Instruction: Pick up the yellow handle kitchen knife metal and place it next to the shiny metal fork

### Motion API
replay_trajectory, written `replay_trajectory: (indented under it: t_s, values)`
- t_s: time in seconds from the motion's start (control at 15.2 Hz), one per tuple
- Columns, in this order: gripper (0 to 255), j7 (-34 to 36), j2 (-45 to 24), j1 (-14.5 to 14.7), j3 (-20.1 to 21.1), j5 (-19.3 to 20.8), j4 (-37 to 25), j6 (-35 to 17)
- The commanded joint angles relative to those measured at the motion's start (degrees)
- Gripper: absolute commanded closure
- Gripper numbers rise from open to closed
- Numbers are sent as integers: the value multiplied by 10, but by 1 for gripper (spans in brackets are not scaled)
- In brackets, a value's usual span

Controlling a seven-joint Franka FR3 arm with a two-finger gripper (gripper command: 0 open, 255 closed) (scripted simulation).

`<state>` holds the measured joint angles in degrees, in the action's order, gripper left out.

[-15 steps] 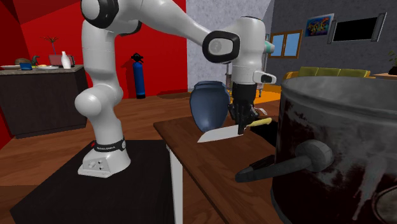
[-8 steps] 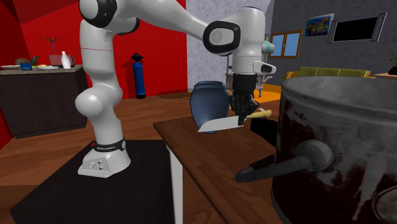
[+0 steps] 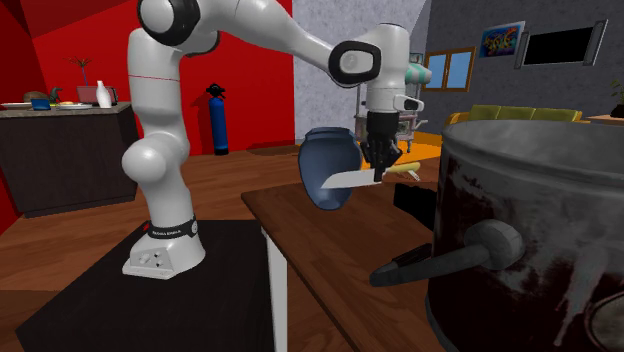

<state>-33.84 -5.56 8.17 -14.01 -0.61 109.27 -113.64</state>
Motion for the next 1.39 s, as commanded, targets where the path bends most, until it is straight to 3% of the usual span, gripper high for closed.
replay_trajectory:
  t_s: [0.0, 0.73, 1.32]
  values:
    - [255, 27, -4, 14, 12, 0, -8, 5]
    - [255, 156, -77, 87, 68, -6, -109, 33]
    - [255, 249, -184, 145, 102, -7, -267, 84]
